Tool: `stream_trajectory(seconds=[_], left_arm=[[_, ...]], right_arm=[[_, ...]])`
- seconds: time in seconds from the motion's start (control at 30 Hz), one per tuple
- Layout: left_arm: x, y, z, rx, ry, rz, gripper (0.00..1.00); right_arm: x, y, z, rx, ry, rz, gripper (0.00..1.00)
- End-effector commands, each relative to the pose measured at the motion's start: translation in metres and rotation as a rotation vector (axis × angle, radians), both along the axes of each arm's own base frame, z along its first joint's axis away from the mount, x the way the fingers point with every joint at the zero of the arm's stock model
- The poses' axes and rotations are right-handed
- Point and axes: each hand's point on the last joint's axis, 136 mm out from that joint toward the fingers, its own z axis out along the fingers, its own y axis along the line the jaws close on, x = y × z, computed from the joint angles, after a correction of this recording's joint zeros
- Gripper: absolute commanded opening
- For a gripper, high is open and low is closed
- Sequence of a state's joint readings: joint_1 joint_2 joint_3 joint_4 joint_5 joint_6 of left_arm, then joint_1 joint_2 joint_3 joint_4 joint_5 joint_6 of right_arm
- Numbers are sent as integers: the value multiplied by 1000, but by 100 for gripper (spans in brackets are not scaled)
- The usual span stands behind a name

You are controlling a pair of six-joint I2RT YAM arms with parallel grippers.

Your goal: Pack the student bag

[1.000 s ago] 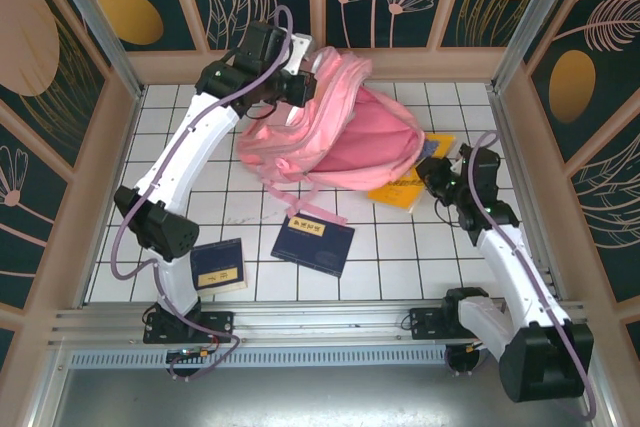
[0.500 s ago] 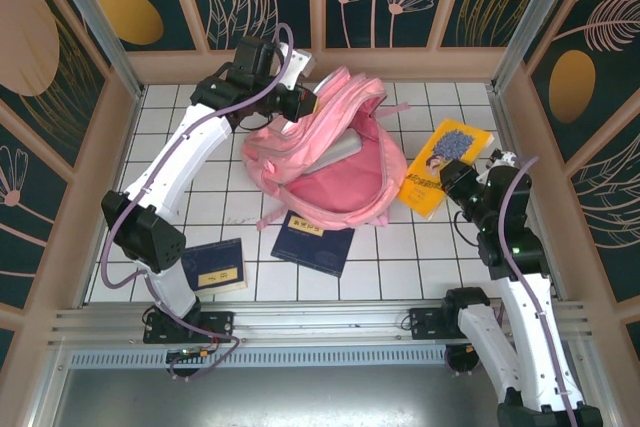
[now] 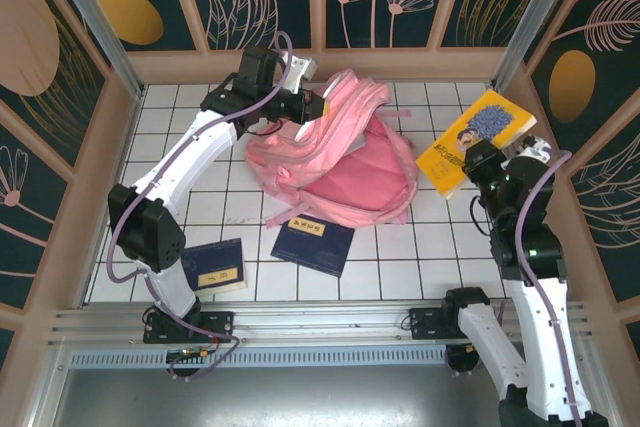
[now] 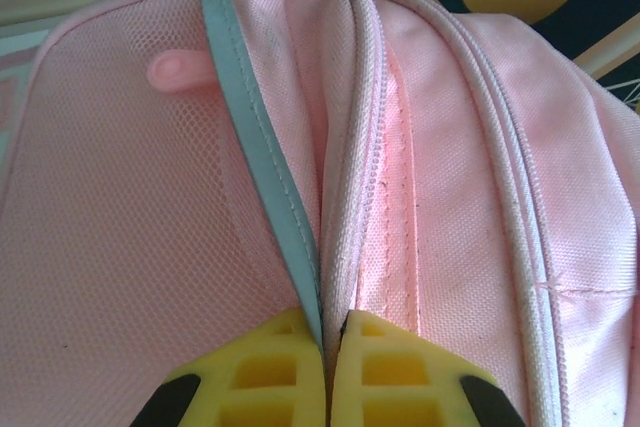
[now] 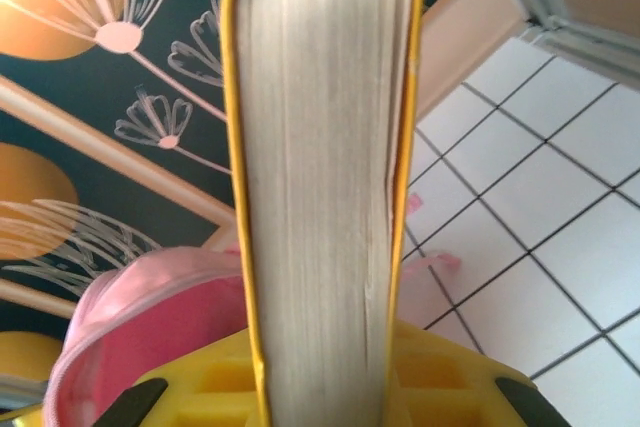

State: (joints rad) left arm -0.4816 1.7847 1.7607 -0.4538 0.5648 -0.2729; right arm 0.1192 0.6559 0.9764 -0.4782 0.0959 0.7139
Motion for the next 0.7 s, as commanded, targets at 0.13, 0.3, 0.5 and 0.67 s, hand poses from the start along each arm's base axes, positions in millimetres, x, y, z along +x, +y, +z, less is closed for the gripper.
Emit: stream_trajectory(seconds=[0.13,0.3,0.5,0.67], left_arm=[[7,-2,80,-271,-166,-59,0],[8,5,88,-343,-133,-74,0],[7,6,91,-370,-114,-93,0],[9,3,90,-380,-97,-103,0]], right_arm=[[36,82,10,363,-90,403,0],[57,114,-22,594,-68,553,0],[80,145,-46,630,-6,622,0],[98,178,-65,641,68,651,0]])
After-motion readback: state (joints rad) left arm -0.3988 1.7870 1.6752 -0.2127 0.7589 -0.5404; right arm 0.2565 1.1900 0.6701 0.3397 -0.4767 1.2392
